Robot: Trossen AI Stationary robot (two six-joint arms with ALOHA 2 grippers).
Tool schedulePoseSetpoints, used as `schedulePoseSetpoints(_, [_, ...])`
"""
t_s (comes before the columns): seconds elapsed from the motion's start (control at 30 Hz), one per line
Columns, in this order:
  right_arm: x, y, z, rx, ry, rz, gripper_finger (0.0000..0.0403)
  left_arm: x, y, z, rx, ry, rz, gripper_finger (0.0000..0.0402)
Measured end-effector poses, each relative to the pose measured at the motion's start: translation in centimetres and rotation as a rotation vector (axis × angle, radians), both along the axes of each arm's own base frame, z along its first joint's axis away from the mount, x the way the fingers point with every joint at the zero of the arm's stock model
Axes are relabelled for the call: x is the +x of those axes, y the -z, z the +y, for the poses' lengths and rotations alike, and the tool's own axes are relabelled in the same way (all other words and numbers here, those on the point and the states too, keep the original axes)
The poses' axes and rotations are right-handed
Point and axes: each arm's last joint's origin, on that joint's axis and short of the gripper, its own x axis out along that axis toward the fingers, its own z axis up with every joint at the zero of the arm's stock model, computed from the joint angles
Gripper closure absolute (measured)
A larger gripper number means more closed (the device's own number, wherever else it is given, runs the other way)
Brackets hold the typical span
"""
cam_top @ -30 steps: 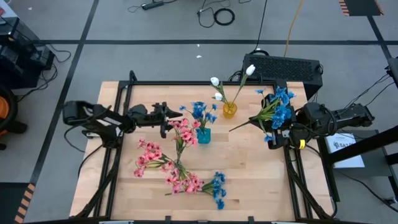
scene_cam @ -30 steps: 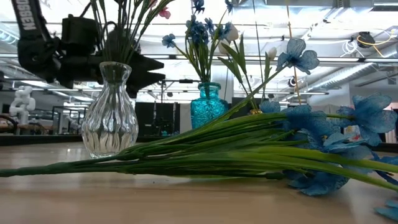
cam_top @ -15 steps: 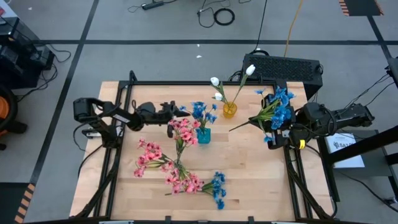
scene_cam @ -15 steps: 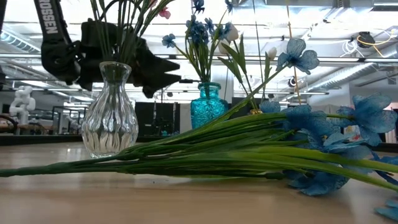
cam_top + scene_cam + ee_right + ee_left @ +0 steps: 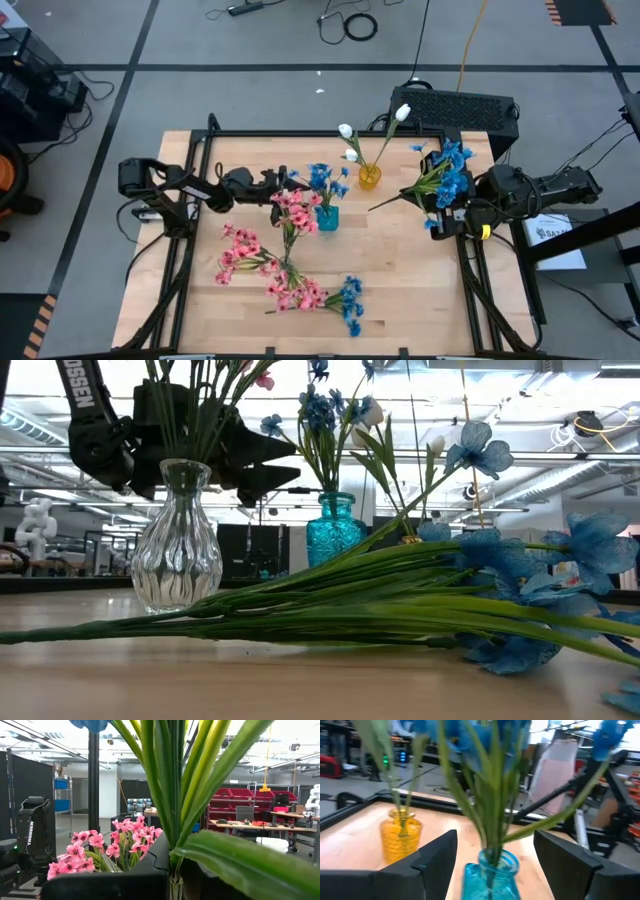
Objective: Sort flowers into vase by color
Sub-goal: Put the top blue flowers into the blue vase
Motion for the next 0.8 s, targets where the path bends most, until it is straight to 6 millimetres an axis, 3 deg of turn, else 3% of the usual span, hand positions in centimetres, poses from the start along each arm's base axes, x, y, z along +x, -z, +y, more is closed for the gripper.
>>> schedulePoseSetpoints(0.2, [0.0, 0.0, 0.0, -0.004, 0.002, -0.001, 0.0392, 0.4, -0.1, 0.3, -0.007, -0.061, 0.011, 0.0131])
schedulePoseSetpoints(0.8, [0.0, 0.0, -0.1, -0.004, 0.027, 0.004, 0.0392, 1.6, -1.1, 0.1, -0.029, 0.004, 0.010, 0.0131])
